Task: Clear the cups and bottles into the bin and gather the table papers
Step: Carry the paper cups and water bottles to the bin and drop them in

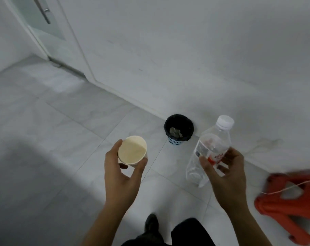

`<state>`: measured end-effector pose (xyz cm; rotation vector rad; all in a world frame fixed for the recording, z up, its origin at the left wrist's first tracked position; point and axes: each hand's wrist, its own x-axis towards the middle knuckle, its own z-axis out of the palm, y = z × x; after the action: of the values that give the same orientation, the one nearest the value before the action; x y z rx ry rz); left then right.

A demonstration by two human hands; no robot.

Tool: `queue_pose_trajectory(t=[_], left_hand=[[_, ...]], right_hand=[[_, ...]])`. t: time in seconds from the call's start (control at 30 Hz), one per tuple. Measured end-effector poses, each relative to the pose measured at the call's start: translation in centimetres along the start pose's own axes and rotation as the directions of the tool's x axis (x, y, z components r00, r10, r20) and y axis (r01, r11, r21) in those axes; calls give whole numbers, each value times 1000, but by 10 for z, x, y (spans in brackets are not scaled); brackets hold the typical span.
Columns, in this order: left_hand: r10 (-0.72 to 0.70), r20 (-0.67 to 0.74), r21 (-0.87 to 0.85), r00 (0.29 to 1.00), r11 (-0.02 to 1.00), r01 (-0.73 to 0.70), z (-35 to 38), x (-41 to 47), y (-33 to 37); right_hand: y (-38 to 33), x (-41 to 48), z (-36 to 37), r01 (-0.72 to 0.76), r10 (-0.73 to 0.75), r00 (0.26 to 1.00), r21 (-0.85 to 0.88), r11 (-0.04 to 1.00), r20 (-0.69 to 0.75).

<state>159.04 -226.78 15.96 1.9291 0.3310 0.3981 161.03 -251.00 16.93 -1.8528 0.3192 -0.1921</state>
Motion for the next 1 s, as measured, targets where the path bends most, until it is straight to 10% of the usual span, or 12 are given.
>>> queue_pose_trajectory(t=[0.6, 1.0], left_hand=[[-248, 145, 130, 958, 964, 230, 320, 273, -29], [-447, 211, 341, 869, 867, 363, 514, 351, -362]], right_hand=[[107, 396, 36, -217, 219, 976, -56, 974, 19], [427, 526, 195, -417, 424, 906, -186, 890, -1]])
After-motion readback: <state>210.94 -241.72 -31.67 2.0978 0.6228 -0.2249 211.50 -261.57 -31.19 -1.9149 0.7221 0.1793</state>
